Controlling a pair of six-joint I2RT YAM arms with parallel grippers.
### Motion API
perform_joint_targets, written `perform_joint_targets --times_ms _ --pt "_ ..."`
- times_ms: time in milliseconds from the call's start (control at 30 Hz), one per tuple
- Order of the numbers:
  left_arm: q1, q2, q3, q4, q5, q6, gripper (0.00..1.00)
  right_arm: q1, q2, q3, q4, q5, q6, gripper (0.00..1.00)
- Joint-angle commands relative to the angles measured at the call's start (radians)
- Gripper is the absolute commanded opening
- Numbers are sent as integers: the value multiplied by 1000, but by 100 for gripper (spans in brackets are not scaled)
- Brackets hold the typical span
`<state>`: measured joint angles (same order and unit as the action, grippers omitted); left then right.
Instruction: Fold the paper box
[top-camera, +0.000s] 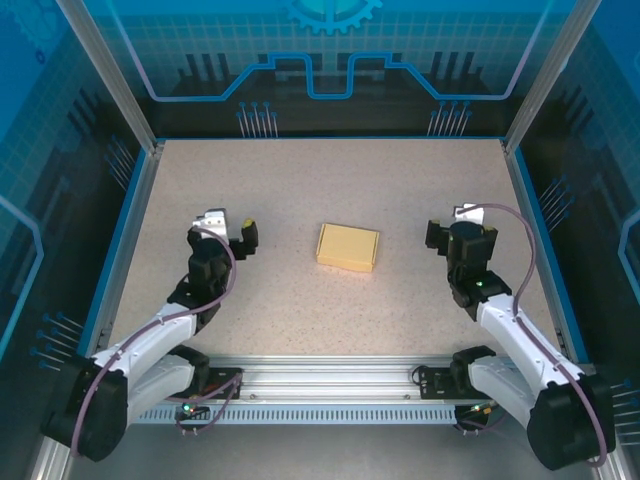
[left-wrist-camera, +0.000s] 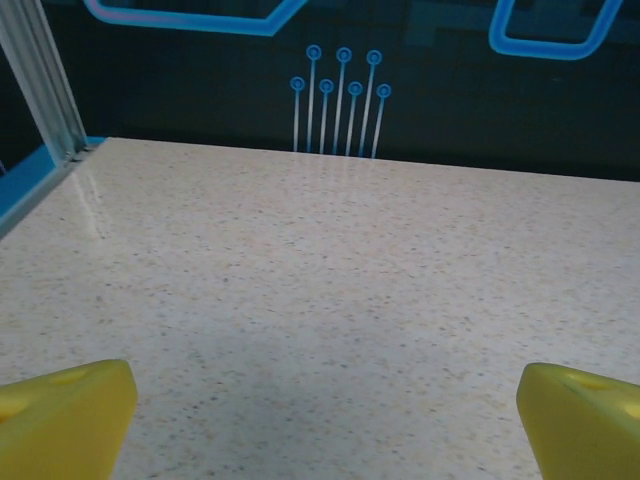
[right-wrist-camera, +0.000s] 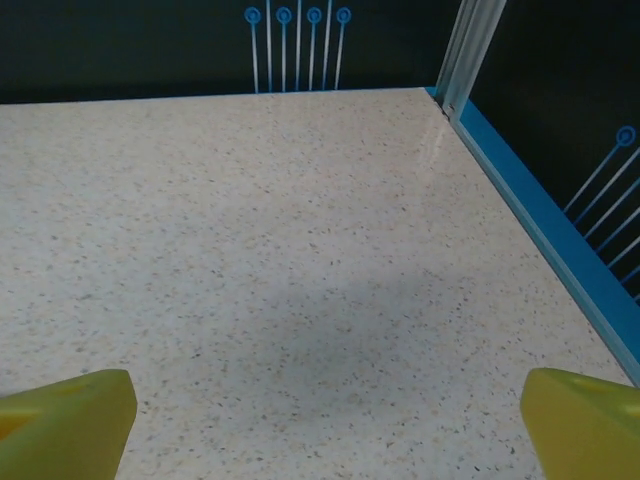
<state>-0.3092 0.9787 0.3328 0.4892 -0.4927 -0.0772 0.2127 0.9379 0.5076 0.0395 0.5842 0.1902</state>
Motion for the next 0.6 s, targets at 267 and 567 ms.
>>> perform_joint_targets --times_ms 267,567 --pt "111 305 -52 370 89 171 99 -44 297 -25 316 -79 -69 100" --pt "200 528 -22 546 212 138 99 -58 401 -64 525 -184 -164 100"
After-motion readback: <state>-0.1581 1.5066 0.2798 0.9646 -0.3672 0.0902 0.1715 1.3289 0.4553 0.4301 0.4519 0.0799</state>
